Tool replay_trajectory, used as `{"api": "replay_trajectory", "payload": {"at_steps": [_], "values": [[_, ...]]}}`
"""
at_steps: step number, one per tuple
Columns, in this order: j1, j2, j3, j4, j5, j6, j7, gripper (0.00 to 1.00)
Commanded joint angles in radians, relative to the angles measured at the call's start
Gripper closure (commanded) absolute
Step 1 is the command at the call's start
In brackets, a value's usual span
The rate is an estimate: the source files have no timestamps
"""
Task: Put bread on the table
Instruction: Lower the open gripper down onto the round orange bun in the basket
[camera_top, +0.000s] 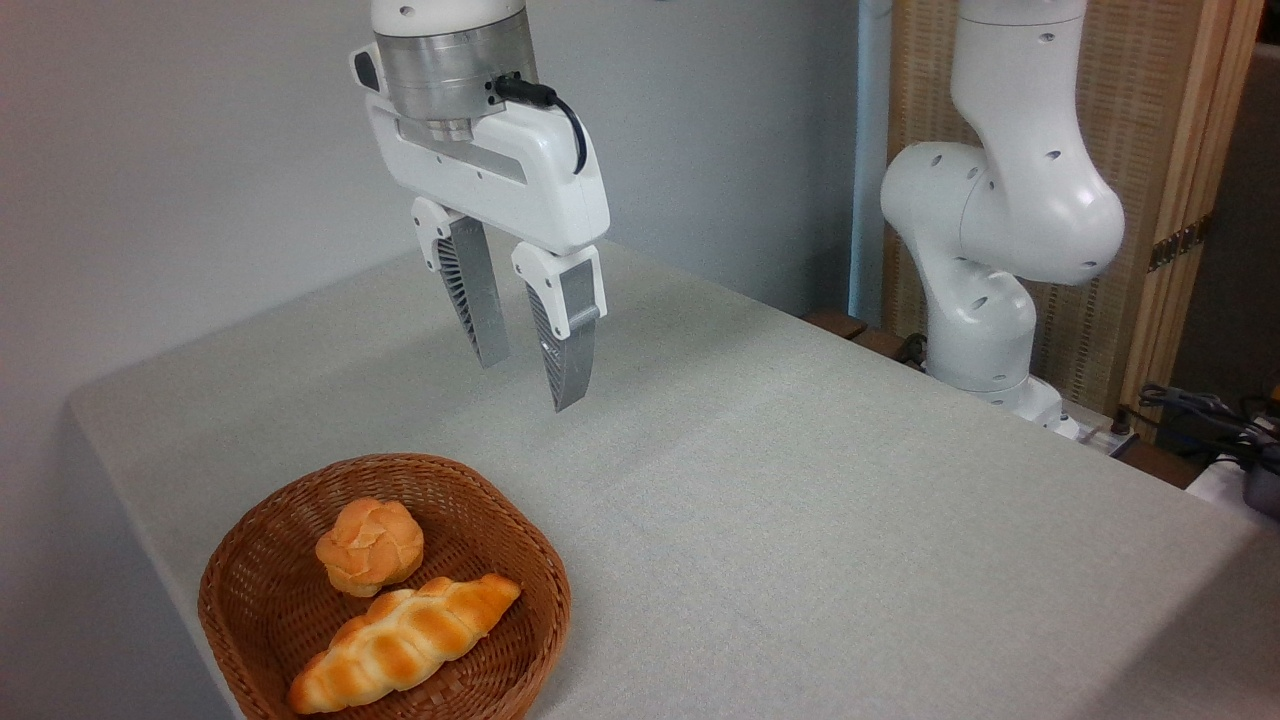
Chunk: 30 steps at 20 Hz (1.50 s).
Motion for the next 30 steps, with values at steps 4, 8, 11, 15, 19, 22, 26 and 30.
{"api": "replay_trajectory", "payload": {"at_steps": [4, 8, 11, 15, 19, 22, 26, 30], "values": [[0.004, -0.009, 0.005, -0.001, -0.021, -0.016, 0.018, 0.00], [0.004, -0.008, 0.005, 0.000, -0.021, -0.014, 0.010, 0.00], [0.004, -0.006, -0.003, 0.000, -0.021, -0.013, 0.002, 0.00], [0.002, 0.007, -0.006, 0.000, -0.026, 0.048, 0.002, 0.00], [-0.007, 0.050, -0.010, -0.001, -0.024, 0.179, 0.002, 0.00], [-0.007, 0.104, -0.042, -0.001, -0.024, 0.295, 0.004, 0.00], [-0.007, 0.191, -0.104, 0.000, -0.023, 0.378, 0.001, 0.00], [-0.007, 0.267, -0.150, 0.000, -0.026, 0.450, -0.045, 0.00]]}}
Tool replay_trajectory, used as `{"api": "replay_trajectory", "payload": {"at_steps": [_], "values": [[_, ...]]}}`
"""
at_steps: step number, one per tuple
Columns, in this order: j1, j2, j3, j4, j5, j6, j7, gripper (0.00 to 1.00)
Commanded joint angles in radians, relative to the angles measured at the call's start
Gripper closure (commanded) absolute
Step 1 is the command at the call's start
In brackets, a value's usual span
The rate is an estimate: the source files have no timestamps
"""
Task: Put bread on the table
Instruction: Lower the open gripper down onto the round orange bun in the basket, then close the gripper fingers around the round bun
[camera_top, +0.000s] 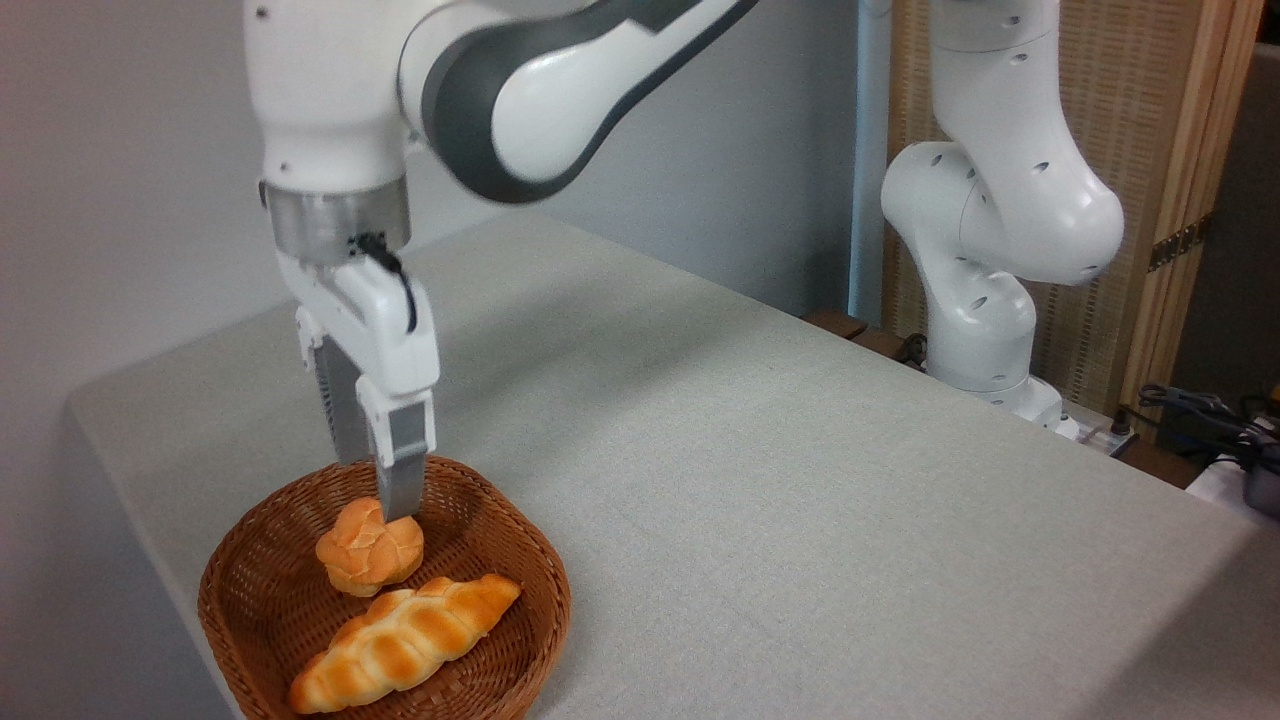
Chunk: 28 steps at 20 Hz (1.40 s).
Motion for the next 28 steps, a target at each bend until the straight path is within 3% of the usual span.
{"api": "replay_trajectory", "payload": {"at_steps": [1, 6, 9, 16, 22, 28], "values": [[0.004, 0.059, -0.027, 0.004, -0.023, 0.070, -0.041, 0.00], [0.004, 0.123, -0.047, 0.003, -0.007, 0.119, -0.030, 0.00], [0.004, 0.130, -0.047, 0.003, 0.019, 0.120, -0.030, 0.00], [0.004, 0.140, -0.061, 0.004, 0.022, 0.121, -0.035, 0.03], [0.008, 0.139, -0.060, 0.009, 0.020, 0.121, -0.029, 0.51], [0.008, 0.139, -0.061, 0.011, 0.020, 0.120, -0.015, 0.65]]}}
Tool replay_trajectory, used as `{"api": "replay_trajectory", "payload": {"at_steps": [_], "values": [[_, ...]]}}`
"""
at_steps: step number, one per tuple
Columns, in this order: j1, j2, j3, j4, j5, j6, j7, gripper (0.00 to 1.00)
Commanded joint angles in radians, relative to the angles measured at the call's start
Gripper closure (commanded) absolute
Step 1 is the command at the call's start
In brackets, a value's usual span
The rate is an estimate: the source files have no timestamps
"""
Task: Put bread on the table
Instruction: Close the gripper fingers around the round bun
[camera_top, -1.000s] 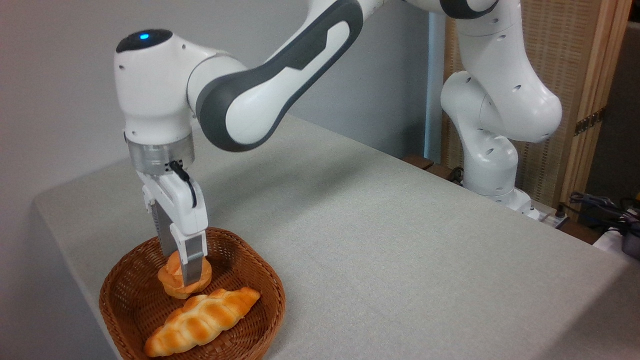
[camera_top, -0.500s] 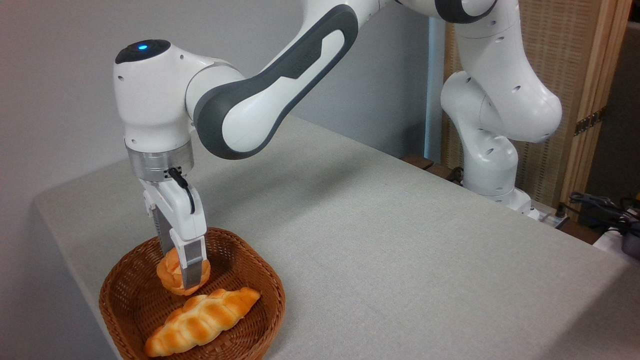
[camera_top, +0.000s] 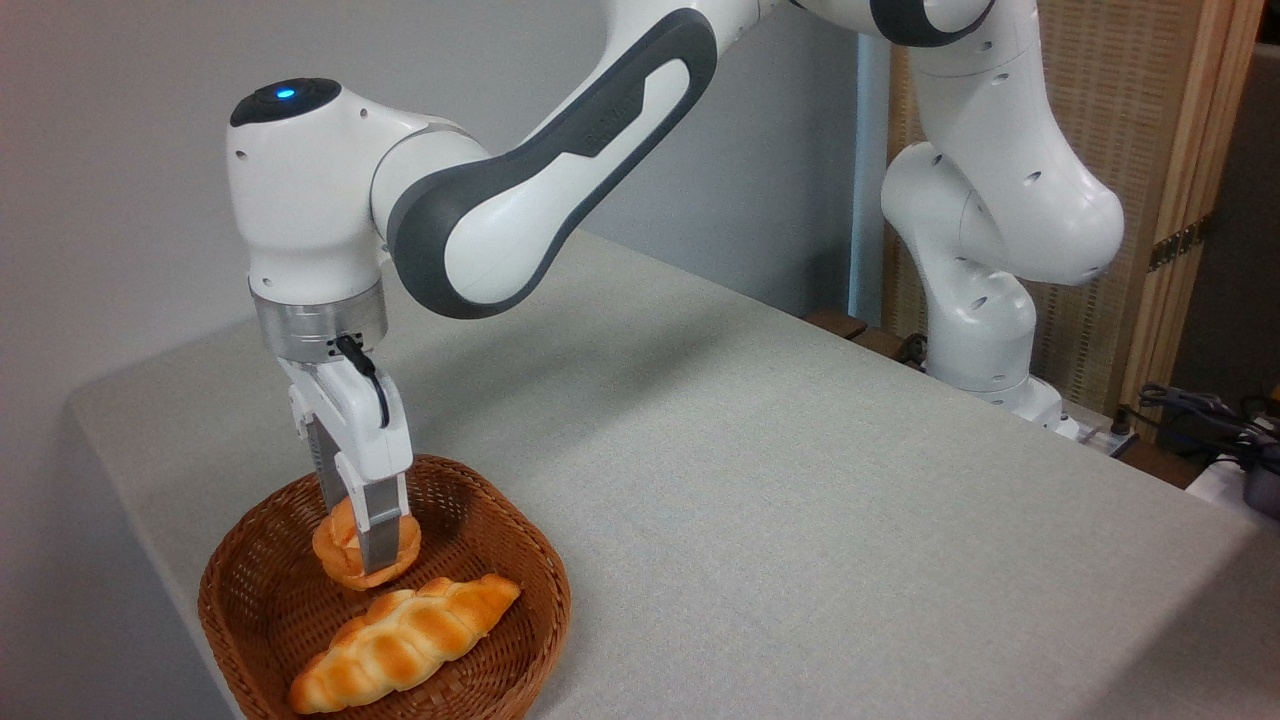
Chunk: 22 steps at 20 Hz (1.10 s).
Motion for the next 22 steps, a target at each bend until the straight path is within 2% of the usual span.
{"api": "replay_trajectory", "payload": {"at_steps": [1, 3, 6, 12, 17, 21, 22], "values": [[0.007, 0.005, -0.005, 0.013, 0.011, 0.012, 0.010, 0.65], [0.008, 0.003, 0.000, 0.027, 0.011, 0.011, 0.009, 0.65], [0.010, 0.003, 0.000, 0.029, 0.011, 0.011, 0.009, 0.72], [0.008, 0.005, 0.000, 0.029, 0.011, 0.011, 0.009, 0.73], [0.010, 0.003, 0.000, 0.030, 0.010, 0.008, 0.007, 0.84], [0.010, 0.003, -0.002, 0.030, 0.011, 0.006, 0.004, 0.85], [0.010, 0.003, -0.002, 0.030, 0.010, 0.006, 0.006, 0.88]]}}
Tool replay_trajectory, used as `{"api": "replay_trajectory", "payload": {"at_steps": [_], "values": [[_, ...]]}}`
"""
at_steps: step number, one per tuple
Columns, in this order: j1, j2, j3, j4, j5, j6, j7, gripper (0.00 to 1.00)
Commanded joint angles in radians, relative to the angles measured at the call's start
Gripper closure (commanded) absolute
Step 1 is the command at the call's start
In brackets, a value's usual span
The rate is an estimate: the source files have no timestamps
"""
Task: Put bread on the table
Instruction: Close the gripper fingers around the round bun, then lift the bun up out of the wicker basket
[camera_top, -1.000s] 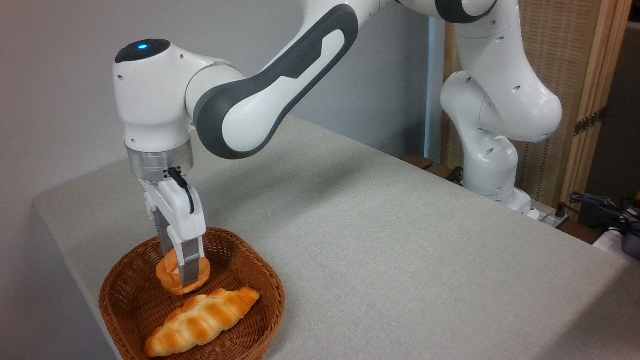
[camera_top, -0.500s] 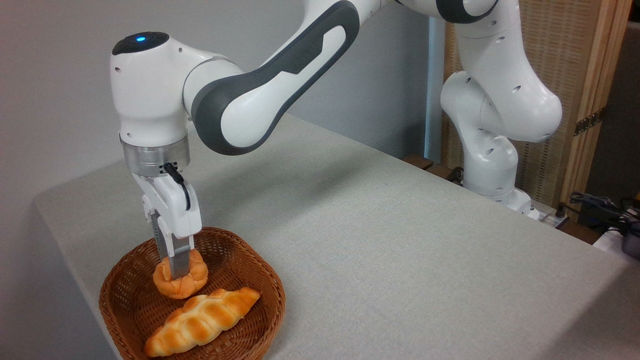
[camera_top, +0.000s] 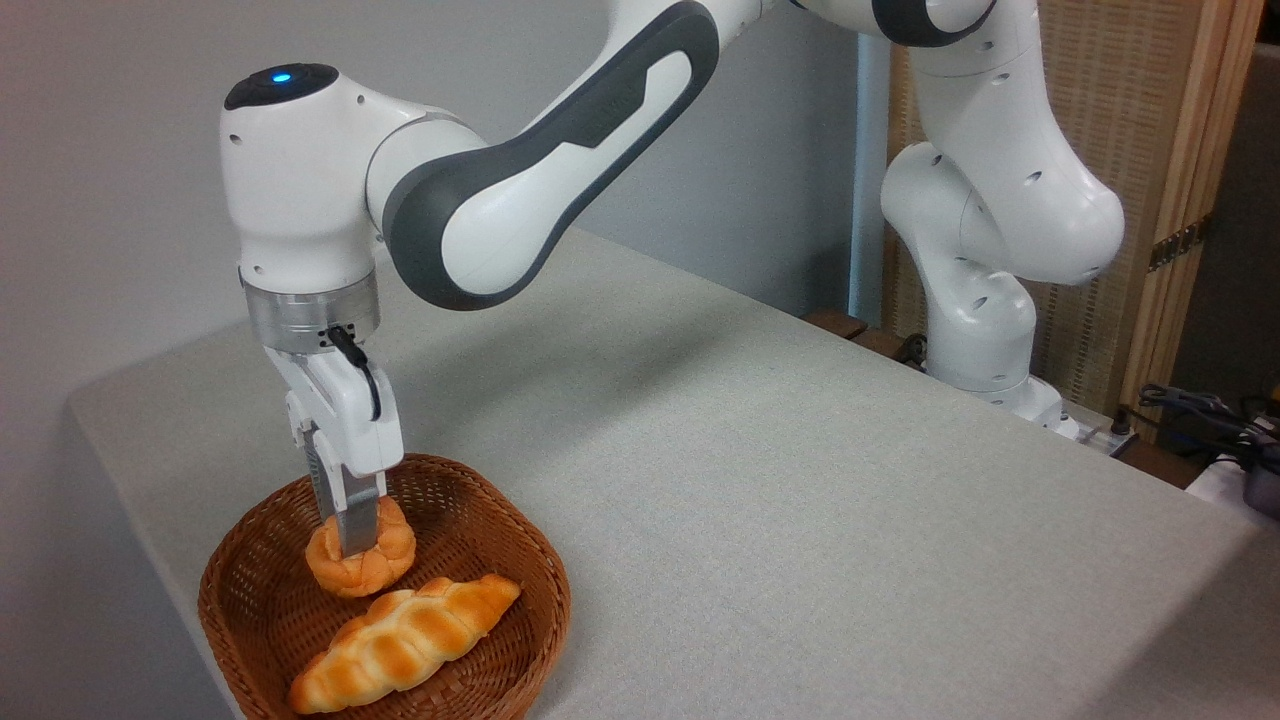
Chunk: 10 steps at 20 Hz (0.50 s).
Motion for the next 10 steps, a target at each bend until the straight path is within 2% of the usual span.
{"api": "replay_trajectory", "payload": {"at_steps": [1, 6, 7, 10], "values": [[0.003, 0.003, -0.002, 0.008, 0.010, 0.007, 0.002, 0.88], [0.003, 0.002, -0.001, 0.022, 0.010, 0.003, -0.001, 0.91], [0.003, 0.002, 0.000, 0.034, 0.010, -0.003, -0.004, 0.94], [0.003, 0.000, 0.001, 0.067, 0.013, -0.045, -0.005, 0.95]]}}
